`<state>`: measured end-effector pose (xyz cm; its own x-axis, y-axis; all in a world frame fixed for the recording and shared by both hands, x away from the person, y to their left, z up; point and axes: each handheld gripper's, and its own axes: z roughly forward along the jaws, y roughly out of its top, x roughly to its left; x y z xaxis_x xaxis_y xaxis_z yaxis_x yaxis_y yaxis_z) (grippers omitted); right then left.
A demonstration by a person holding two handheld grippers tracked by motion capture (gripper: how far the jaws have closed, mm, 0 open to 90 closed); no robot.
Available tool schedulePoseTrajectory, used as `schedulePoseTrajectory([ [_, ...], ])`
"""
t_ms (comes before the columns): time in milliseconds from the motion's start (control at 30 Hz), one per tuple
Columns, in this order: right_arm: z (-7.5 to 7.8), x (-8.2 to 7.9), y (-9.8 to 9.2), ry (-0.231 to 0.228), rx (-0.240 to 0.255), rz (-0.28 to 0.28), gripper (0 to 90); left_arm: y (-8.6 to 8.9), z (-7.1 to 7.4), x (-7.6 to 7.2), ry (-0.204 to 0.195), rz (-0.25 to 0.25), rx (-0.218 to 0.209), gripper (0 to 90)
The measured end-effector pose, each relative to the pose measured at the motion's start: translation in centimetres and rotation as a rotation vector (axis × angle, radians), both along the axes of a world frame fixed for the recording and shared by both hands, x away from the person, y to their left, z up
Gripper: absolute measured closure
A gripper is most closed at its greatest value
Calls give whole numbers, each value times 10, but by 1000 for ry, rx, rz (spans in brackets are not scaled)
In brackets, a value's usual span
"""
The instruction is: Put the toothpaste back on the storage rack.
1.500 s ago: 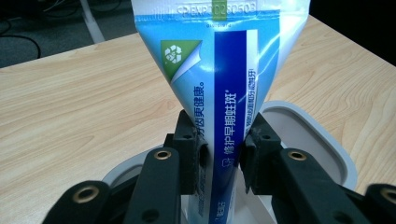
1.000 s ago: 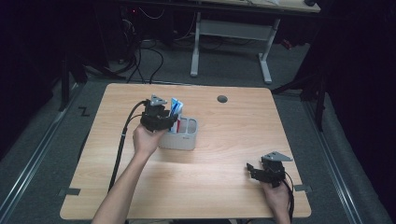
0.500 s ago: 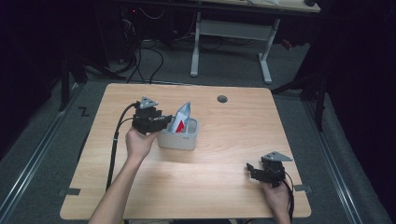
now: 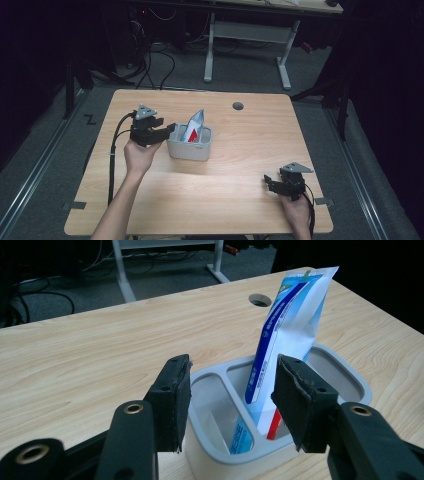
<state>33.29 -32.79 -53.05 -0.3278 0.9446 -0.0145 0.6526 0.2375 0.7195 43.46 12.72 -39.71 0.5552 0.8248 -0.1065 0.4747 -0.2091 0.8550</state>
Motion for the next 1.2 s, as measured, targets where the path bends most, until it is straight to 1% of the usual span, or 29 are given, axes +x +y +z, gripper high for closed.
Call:
schedulePoseTrajectory([
  [200,0,0,0,0,0,0,285,7,-2,-6,0,6,-2,488],
  [367,0,0,0,0,0,0,285,11,-3,-9,-2,15,-16,487],
  [500,0,0,0,0,0,0,285,13,-3,-12,-7,18,-14,485],
  [567,0,0,0,0,0,0,285,14,-3,-13,-7,21,-4,478],
  [667,0,0,0,0,0,0,285,13,-4,-18,-26,24,6,476],
  [933,0,0,0,0,-1,1,285,17,-5,-23,-28,29,2,473],
  [1000,0,0,0,0,-1,1,285,19,-5,-25,-27,31,-3,473],
  [1100,0,0,0,0,-1,1,285,21,-6,-25,-11,19,-40,473],
  [1200,0,0,0,0,-1,1,285,22,-8,-27,-11,19,-41,472],
])
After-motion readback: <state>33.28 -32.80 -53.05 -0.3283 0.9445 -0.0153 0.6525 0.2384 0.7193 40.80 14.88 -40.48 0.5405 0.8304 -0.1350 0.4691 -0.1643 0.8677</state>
